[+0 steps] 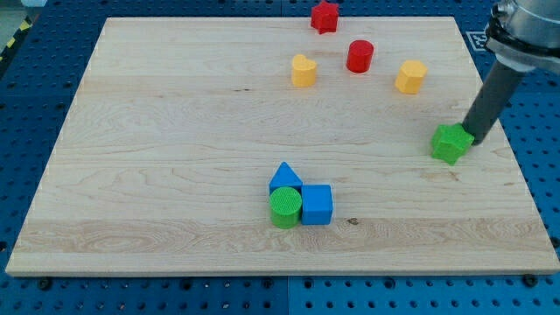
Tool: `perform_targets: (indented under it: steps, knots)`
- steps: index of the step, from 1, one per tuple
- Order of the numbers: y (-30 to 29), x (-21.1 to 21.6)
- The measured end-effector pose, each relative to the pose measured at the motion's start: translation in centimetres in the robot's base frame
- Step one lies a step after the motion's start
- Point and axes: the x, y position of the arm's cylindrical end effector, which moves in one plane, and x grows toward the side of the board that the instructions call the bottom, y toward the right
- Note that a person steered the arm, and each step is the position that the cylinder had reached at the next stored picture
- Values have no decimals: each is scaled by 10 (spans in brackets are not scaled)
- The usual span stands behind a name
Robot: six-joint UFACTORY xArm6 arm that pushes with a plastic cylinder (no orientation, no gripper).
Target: Push the green star closer to the blue cube
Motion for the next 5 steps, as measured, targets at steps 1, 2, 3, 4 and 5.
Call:
perform_targets:
  steps: [1,2,3,4,5]
  knots:
    - [0,27]
    - [0,39]
    - [13,34]
    - [26,25]
    - [31,25]
